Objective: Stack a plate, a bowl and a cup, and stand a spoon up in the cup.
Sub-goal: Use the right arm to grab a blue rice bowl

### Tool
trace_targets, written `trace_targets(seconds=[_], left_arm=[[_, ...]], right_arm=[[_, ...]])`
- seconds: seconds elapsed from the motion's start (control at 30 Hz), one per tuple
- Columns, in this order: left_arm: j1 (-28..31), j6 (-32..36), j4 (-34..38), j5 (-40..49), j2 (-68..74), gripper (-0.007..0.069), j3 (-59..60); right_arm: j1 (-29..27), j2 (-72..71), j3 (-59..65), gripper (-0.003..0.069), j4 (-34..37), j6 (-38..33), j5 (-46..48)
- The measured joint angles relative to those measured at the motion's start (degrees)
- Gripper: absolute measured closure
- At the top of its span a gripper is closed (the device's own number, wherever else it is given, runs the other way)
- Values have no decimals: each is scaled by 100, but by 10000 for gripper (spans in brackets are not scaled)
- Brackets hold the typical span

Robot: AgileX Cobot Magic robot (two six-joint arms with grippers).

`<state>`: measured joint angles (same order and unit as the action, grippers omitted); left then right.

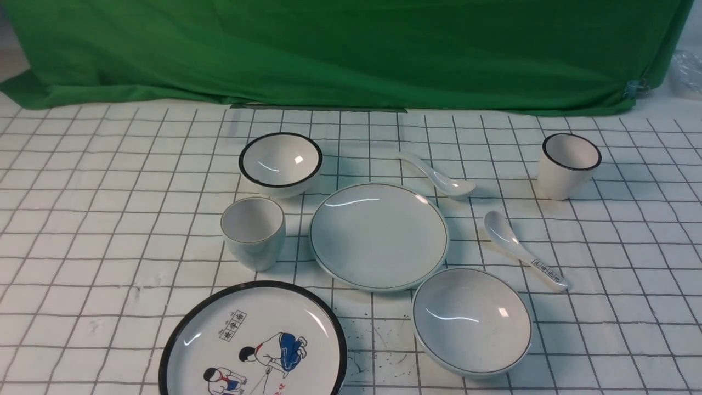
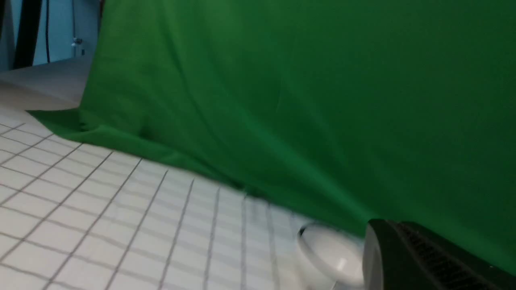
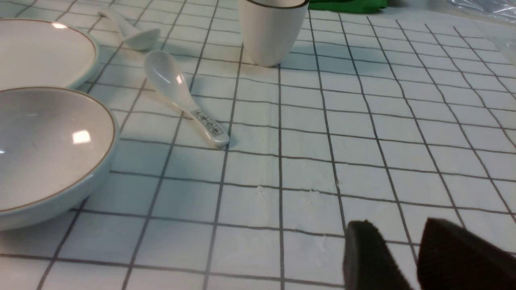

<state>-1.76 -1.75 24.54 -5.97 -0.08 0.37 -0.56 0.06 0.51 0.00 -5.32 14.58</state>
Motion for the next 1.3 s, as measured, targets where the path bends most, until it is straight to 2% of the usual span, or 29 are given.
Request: trace_targets(seconds=[0.07,0.17,0.2,0.27,0.4,0.43,0.57,0.63,0.67,0.7,0.8,0.9,0.93,1.03,1.07,1.2,1.27,1.3], left_arm=[[0,-230,261,-481,0,603,0],[0,-657,321,-1933,0,603,0],[0,-698,314,-2021,0,603,0],[0,-1416,211,-3053,0,603,-29],[0,-1927,141,-2946,-7,603,-576],[0,-2037,-141,-2159,83,603,-1225],[0,-2080,-1007,-217,1070,603,-2815],[0,-2048,-1210,1016,1717,603,-3592],[0,-1850,-1249,2009,2333,603,-4157],[0,-1714,-1249,2435,2684,603,-4377],[0,-850,-1178,4341,3985,603,-5208],[0,-239,-992,5391,4934,603,-5445],[0,-198,-986,5433,4998,603,-5445],[0,175,-891,5681,5916,603,-5340],[0,236,-889,5667,6127,603,-5283],[-182,309,-1050,5550,6793,603,-5115],[-260,309,-1094,5518,6908,603,-5104],[-376,313,-1151,5483,7037,603,-5092]], right_arm=[[0,0,0,421,0,0,0],[0,0,0,421,0,0,0],[0,0,0,421,0,0,0],[0,0,0,421,0,0,-28],[0,0,0,421,169,258,-376],[0,0,0,421,727,1044,-952],[0,0,0,421,1697,3119,-2029],[0,0,0,421,1852,3759,-2373],[0,0,0,421,1922,3949,-2534],[0,0,0,421,1945,4014,-2606],[0,0,0,421,1976,4172,-2765],[42,0,-43,437,1864,4232,-2810],[53,0,-61,446,1835,4232,-2773],[402,231,-848,571,1140,3984,-1580],[599,517,-1271,604,976,3692,-1005],[1343,2205,-2624,630,769,2527,730],[1550,2727,-2983,629,755,2257,1145],[1752,3577,-3363,629,744,2012,1559]])
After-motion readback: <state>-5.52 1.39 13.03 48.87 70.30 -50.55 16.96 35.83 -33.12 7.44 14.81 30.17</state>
